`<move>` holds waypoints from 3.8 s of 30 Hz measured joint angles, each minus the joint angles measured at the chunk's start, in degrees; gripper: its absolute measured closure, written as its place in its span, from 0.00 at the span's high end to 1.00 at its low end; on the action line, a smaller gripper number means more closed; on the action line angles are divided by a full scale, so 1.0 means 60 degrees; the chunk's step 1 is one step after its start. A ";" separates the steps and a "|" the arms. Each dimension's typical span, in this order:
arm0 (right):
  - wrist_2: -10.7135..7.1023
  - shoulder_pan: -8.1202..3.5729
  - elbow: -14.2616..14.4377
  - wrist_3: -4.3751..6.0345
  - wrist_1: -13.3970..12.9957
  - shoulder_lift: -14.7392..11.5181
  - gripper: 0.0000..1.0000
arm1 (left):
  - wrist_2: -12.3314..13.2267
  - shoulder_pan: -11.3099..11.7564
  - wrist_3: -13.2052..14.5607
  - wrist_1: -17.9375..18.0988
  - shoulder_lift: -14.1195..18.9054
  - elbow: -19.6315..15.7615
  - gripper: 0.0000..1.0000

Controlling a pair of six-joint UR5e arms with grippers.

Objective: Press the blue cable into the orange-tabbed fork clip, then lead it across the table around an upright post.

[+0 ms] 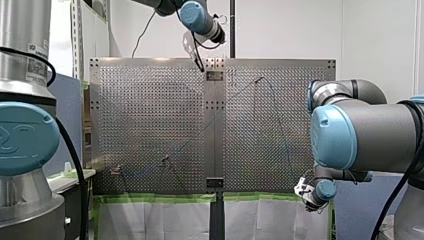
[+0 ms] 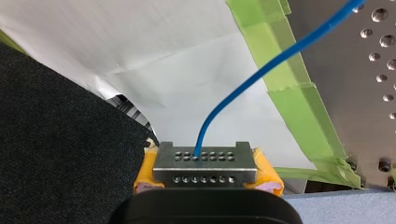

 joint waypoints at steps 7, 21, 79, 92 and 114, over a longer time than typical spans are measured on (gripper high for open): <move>-0.0038 0.0006 0.0000 0.0000 0.0006 0.0000 0.00 | -0.0057 0.0035 0.0045 0.0688 0.0169 -0.0687 0.98; -0.0073 0.0014 0.0000 0.0001 0.0007 -0.0002 0.00 | -0.0017 -0.0038 -0.0527 0.2131 -0.1184 -0.2129 0.98; -0.0080 0.0036 -0.0015 0.0001 0.0006 0.0000 0.00 | 0.2114 0.2741 -0.0252 0.7831 -0.2780 -0.7830 0.98; -0.0212 0.0013 -0.0016 0.0000 0.0021 -0.0013 0.00 | 0.2840 0.2840 0.0159 0.9174 -0.2776 -0.9178 0.98; -0.0221 0.0013 -0.0015 0.0001 0.0022 -0.0015 0.00 | 0.2934 0.2845 0.0297 0.9779 -0.2776 -0.9781 0.98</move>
